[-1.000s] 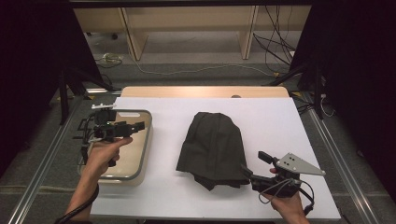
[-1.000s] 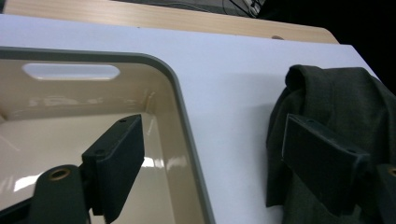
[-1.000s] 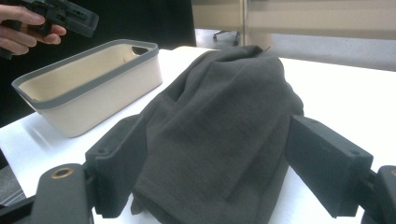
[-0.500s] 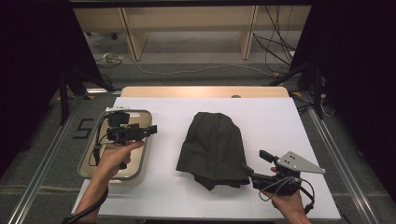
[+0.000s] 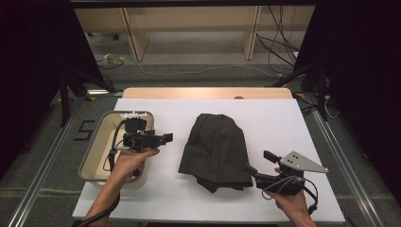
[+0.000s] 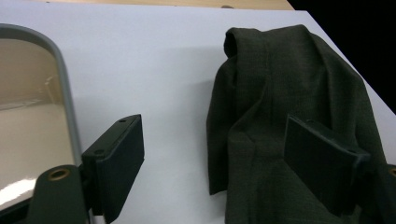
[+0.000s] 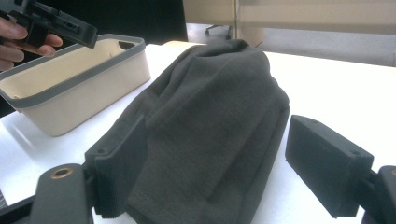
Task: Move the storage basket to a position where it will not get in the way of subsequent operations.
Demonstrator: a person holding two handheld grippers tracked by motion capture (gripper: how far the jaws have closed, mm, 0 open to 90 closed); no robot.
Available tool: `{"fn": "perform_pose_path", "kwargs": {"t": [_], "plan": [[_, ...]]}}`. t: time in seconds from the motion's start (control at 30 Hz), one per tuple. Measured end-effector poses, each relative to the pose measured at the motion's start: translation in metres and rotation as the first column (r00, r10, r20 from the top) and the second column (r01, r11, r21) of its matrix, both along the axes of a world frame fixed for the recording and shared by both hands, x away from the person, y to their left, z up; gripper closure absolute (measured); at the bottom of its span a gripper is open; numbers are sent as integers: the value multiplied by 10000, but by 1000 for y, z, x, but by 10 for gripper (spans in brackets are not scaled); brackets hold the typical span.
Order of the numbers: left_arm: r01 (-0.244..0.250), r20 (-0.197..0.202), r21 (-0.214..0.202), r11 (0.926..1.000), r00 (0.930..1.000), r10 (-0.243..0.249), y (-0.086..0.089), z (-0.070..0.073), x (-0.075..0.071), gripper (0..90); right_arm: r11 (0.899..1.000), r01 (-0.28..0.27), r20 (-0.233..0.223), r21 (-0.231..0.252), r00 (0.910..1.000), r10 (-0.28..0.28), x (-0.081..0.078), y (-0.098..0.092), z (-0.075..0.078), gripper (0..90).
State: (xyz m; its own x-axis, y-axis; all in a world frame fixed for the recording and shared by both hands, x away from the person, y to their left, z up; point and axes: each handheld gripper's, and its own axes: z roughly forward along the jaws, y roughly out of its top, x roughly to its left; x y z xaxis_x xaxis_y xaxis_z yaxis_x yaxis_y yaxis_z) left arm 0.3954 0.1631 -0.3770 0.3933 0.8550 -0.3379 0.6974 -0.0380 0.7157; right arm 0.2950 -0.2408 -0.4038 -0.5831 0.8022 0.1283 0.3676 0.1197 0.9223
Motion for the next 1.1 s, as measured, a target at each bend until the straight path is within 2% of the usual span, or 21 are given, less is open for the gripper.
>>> {"fn": "perform_pose_path", "kwargs": {"t": [0.27,0.77,1.1], "plan": [[312,-75,65,9995,9995,-311,-16,-8,-3,207,9999,-4,-48,-120,10000,3,6,1,-2,216],[813,-295,493,9955,9964,-800,-40,-25,-7,207,9993,140,-302,-333,9994,-150,24,0,-6,221],[1059,-558,791,9912,9933,-1017,-54,-40,-7,206,9979,163,-679,-629,9975,-206,40,3,-13,223]]}}
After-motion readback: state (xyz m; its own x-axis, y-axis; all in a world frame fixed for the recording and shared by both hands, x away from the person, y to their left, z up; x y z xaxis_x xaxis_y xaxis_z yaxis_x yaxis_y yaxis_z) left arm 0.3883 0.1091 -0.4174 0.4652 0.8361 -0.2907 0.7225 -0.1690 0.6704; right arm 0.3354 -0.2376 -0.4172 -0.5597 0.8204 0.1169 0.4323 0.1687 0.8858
